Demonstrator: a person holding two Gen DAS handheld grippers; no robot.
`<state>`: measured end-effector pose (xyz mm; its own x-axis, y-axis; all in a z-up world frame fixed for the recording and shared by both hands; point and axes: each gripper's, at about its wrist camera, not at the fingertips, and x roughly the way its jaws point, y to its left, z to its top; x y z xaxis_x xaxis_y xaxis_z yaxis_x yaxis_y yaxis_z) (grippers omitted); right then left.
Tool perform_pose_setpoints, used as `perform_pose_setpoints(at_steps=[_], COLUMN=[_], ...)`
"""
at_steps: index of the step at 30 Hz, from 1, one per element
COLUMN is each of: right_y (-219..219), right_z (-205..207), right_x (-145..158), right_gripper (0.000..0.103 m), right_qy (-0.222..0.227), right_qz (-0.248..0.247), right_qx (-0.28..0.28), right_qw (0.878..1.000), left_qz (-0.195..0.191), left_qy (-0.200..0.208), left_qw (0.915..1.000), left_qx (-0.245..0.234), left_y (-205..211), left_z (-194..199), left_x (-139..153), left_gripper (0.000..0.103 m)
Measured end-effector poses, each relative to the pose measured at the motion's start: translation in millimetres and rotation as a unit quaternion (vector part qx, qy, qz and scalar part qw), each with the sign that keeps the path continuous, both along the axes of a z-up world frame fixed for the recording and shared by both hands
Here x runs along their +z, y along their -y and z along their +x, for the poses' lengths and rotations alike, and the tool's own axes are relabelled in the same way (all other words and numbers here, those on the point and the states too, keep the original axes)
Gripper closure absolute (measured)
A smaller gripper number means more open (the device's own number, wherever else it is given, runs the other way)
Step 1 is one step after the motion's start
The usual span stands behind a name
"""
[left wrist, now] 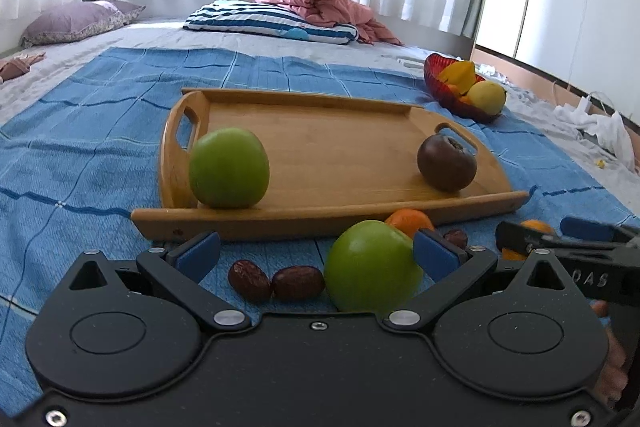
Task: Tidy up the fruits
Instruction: 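Move both tools back toward the remaining fruits in front of the tray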
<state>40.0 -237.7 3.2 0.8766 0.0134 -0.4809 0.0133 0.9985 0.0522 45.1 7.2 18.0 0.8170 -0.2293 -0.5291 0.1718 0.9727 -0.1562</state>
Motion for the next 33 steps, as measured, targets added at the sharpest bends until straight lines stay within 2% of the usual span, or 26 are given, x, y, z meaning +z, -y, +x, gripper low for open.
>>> perform_pose_setpoints(at_steps=[10, 20, 26, 29, 33], right_y=[-2, -6, 0, 3, 3], right_z=[2, 3, 4, 5, 5], right_x=[-7, -9, -12, -13, -13], right_gripper=[0.000, 0.001, 0.004, 0.008, 0.014], right_qy=[-0.006, -0.010, -0.023, -0.028, -0.028], right_qz=[-0.014, -0.036, -0.023, -0.021, -0.027], right_qx=[-0.005, -0.004, -0.017, -0.021, -0.019], right_qw=[1.000, 0.999, 0.999, 0.999, 0.999], left_qz=[-0.011, -0.017, -0.022, -0.021, -0.018], left_qy=[-0.011, -0.019, -0.013, -0.011, -0.006], left_qw=[0.9999, 0.9996, 0.9996, 0.9997, 0.9997], left_qx=[0.005, -0.012, -0.012, -0.011, -0.013], left_y=[-4, 4, 4, 5, 6], left_z=[-7, -7, -6, -5, -5], left_x=[-1, -8, -7, -6, -5], left_gripper=[0.000, 0.001, 0.003, 0.006, 0.015])
